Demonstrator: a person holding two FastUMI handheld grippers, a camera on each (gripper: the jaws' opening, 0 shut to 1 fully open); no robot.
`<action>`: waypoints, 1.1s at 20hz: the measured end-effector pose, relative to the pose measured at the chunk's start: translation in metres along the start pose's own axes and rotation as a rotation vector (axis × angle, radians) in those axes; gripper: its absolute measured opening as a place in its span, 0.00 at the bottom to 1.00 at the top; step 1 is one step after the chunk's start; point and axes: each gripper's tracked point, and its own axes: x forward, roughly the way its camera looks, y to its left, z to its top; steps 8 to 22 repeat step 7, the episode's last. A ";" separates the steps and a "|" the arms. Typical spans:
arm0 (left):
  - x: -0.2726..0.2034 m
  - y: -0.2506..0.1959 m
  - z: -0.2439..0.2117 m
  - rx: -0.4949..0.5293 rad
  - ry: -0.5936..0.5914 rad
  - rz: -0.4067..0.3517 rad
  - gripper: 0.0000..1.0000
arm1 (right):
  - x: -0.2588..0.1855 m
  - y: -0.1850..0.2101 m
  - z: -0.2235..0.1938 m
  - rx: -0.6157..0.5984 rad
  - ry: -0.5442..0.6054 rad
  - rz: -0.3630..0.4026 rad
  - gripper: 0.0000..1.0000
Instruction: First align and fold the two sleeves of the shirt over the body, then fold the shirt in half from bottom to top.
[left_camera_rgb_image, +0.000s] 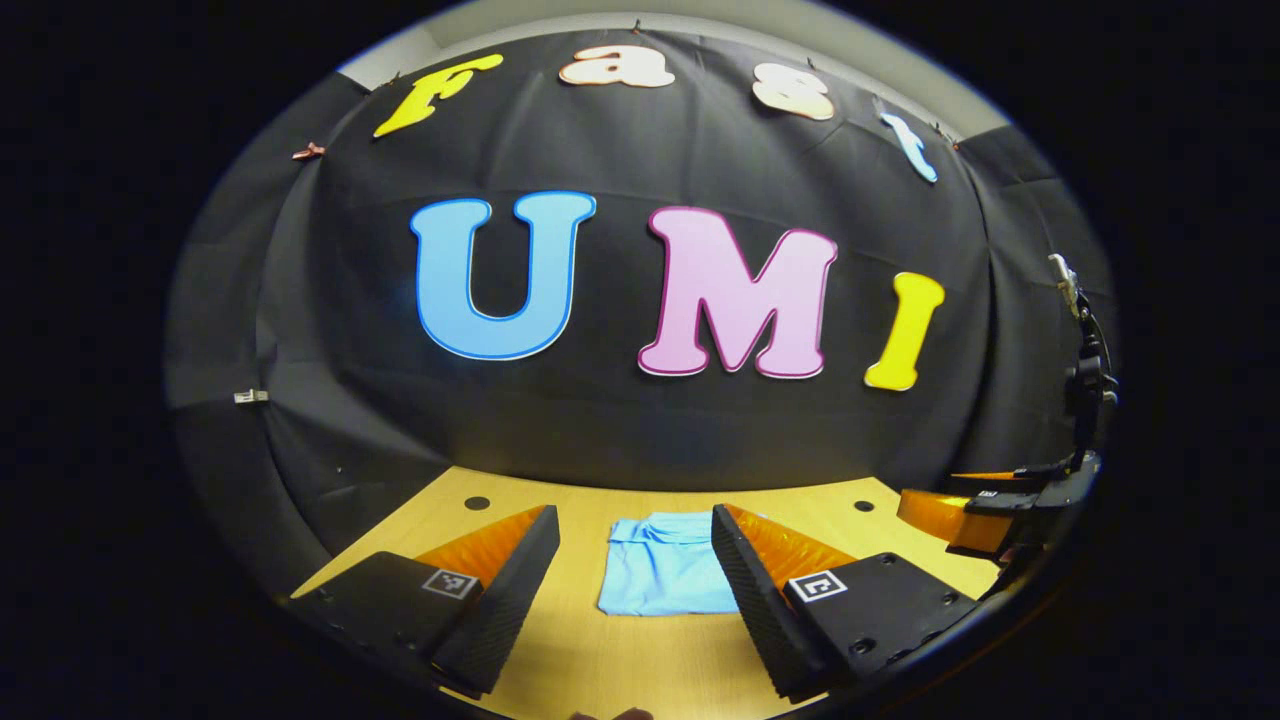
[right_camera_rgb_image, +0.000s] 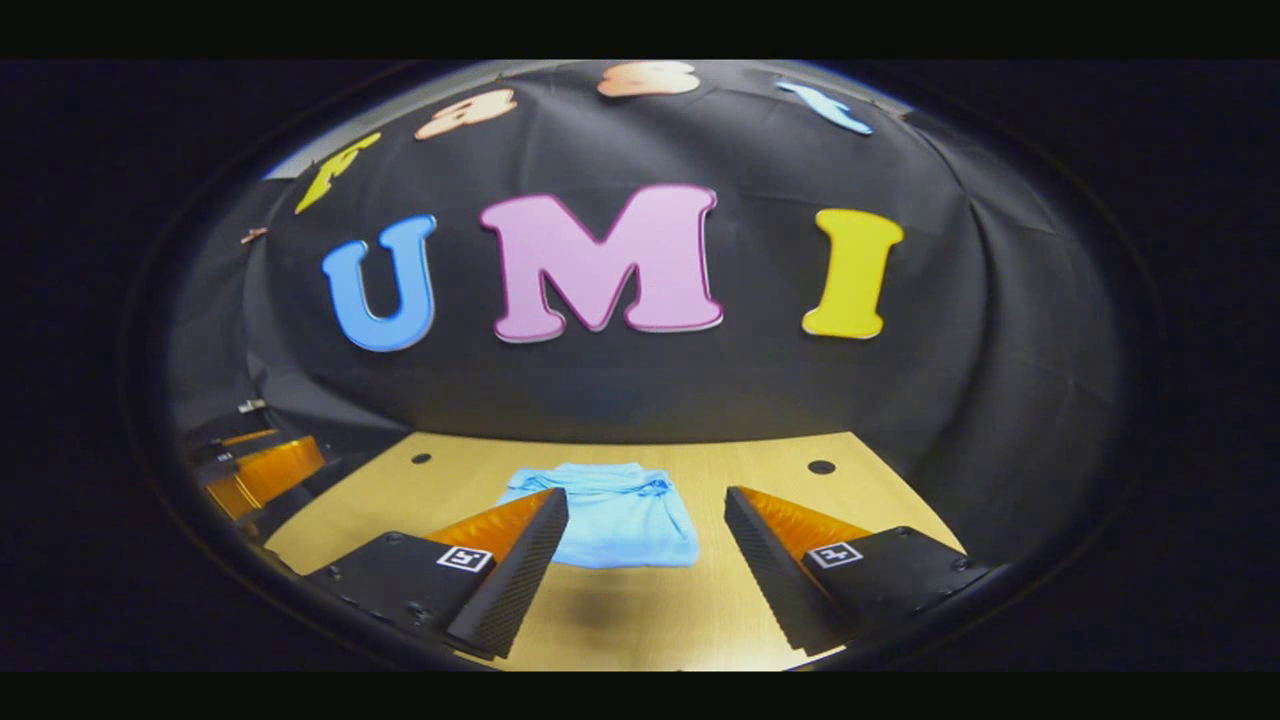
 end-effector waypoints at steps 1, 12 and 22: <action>-0.020 0.001 0.000 0.007 -0.010 0.008 0.97 | -0.023 0.002 -0.001 -0.001 -0.003 0.011 0.98; -0.113 0.007 0.000 0.043 -0.091 0.073 0.97 | -0.121 0.011 -0.023 -0.019 -0.010 -0.006 0.98; -0.113 0.007 0.000 0.043 -0.091 0.073 0.97 | -0.121 0.011 -0.023 -0.019 -0.010 -0.006 0.98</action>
